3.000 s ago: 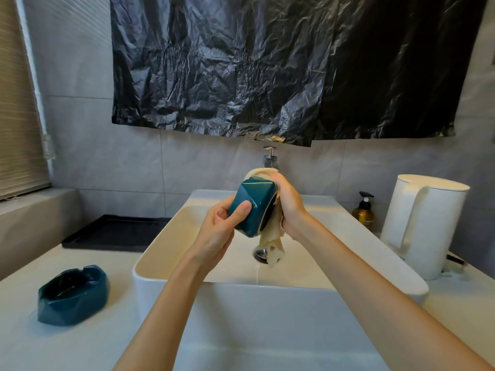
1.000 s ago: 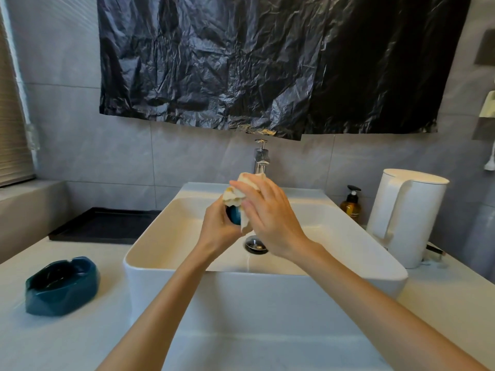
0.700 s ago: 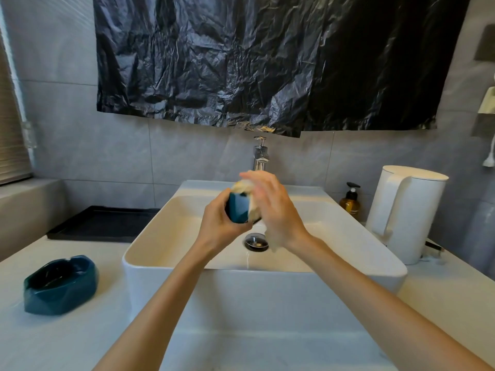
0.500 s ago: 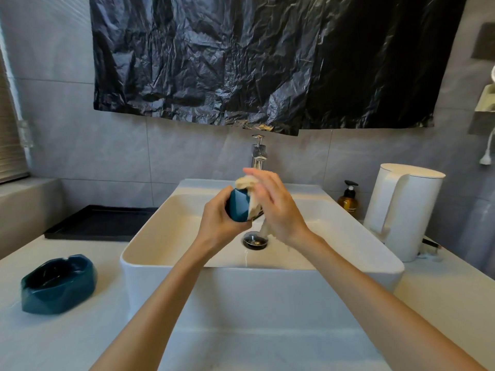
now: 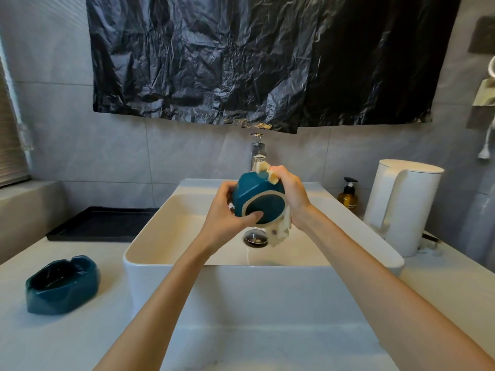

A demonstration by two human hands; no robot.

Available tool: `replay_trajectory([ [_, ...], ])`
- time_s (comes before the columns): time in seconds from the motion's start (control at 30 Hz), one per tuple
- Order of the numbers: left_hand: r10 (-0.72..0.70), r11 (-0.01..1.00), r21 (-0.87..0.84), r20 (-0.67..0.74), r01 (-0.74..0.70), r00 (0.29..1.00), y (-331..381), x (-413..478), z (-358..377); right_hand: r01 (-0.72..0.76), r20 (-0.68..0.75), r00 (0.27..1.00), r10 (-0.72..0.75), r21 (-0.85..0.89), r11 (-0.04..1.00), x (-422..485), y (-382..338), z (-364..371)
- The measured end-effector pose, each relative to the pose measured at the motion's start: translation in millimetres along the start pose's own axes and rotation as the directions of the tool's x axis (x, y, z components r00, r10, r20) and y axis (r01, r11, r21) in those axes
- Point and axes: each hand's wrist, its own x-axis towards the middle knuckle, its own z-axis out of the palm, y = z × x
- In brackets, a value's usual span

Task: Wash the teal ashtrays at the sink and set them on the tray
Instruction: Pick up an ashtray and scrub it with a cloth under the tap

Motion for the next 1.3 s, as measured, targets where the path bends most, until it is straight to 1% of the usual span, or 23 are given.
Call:
replay_trajectory([
  [0.07, 0.065, 0.997, 0.048, 0.007, -0.065, 0.998, -4, 1, 3, 0.180, 0.052, 0.984, -0.173, -0.296, 0.938, 6, 1, -6],
  [0.1, 0.089, 0.992, 0.083, 0.018, -0.091, 0.996, -5, 1, 4, 0.267, 0.105, 0.964, -0.246, -0.438, 0.858, 8, 1, -9],
  [0.17, 0.110, 0.985, 0.130, 0.053, -0.116, 0.992, -7, 2, 8, 0.393, 0.209, 0.918, -0.337, -0.600, 0.697, 10, 2, -9],
  [0.3, 0.076, 0.996, 0.053, 0.020, -0.077, 0.997, -11, 7, 9, 0.478, 0.247, 0.862, -0.443, -0.687, 0.548, 3, 5, 3],
  [0.4, 0.136, 0.985, 0.101, 0.013, -0.136, 0.991, -15, 6, 5, 0.505, 0.268, 0.807, -0.526, -0.776, 0.379, -13, 18, 16],
  [0.5, 0.164, 0.979, 0.120, 0.005, -0.163, 0.986, -17, 5, 3, 0.575, 0.380, 0.739, -0.556, -0.786, 0.228, -24, 27, 18],
  [0.53, 0.164, 0.979, 0.125, -0.008, -0.162, 0.986, -18, 6, 3, 0.584, 0.392, 0.750, -0.532, -0.770, 0.256, -21, 27, 15],
  [0.57, 0.154, 0.980, 0.130, -0.028, -0.149, 0.988, -18, 6, 4, 0.560, 0.368, 0.795, -0.483, -0.752, 0.349, -17, 25, 10],
  [0.63, 0.124, 0.983, 0.143, -0.054, -0.115, 0.991, -21, 8, 5, 0.421, 0.245, 0.904, -0.350, -0.655, 0.628, -6, 23, 4],
  [0.67, 0.121, 0.982, 0.152, -0.057, -0.111, 0.991, -22, 8, 5, 0.378, 0.212, 0.924, -0.318, -0.633, 0.676, -6, 24, 6],
  [0.7, 0.131, 0.981, 0.155, -0.055, -0.121, 0.990, -22, 8, 4, 0.399, 0.215, 0.912, -0.348, -0.658, 0.639, -10, 25, 11],
  [0.77, 0.168, 0.979, 0.125, -0.054, -0.160, 0.984, -22, 8, 3, 0.540, 0.297, 0.805, -0.514, -0.727, 0.425, -24, 26, 23],
  [0.8, 0.174, 0.981, 0.101, -0.058, -0.168, 0.983, -21, 8, 2, 0.601, 0.371, 0.735, -0.567, -0.744, 0.291, -26, 28, 24],
  [0.83, 0.167, 0.984, 0.079, -0.065, -0.162, 0.984, -19, 7, 2, 0.634, 0.422, 0.693, -0.584, -0.743, 0.216, -24, 29, 23],
  [0.87, 0.151, 0.987, 0.058, -0.071, -0.147, 0.986, -18, 6, 2, 0.625, 0.402, 0.718, -0.568, -0.731, 0.273, -21, 28, 20],
  [0.9, 0.134, 0.991, 0.041, -0.078, -0.131, 0.988, -16, 6, 2, 0.571, 0.320, 0.789, -0.525, -0.699, 0.430, -17, 26, 17],
  [0.97, 0.121, 0.992, 0.044, -0.077, -0.118, 0.990, -14, 4, 1, 0.354, 0.125, 0.931, -0.342, -0.532, 0.769, -7, 26, 10],
  [1.0, 0.117, 0.992, 0.047, -0.068, -0.114, 0.991, -14, 3, 1, 0.256, 0.029, 0.962, -0.271, -0.444, 0.859, -3, 26, 6],
  [1.07, 0.111, 0.993, 0.036, -0.067, -0.109, 0.992, -14, 4, 1, 0.161, -0.148, 0.964, -0.222, -0.342, 0.926, -1, 24, -4],
  [1.13, 0.119, 0.991, 0.070, -0.080, -0.113, 0.990, -16, 5, 2, 0.195, -0.235, 0.932, -0.275, -0.314, 0.929, -7, 18, -11],
  [1.17, 0.117, 0.989, 0.102, -0.081, -0.108, 0.990, -17, 5, 3, 0.276, -0.201, 0.915, -0.350, -0.320, 0.906, -14, 15, -11],
  [1.23, 0.092, 0.989, 0.122, -0.082, -0.081, 0.992, -19, 8, 4, 0.500, 0.014, 0.841, -0.541, -0.401, 0.768, -28, 17, -1],
  [1.3, 0.092, 0.992, 0.096, -0.087, -0.083, 0.992, -18, 7, 3, 0.624, 0.222, 0.749, -0.624, -0.551, 0.554, -37, 28, 18],
])
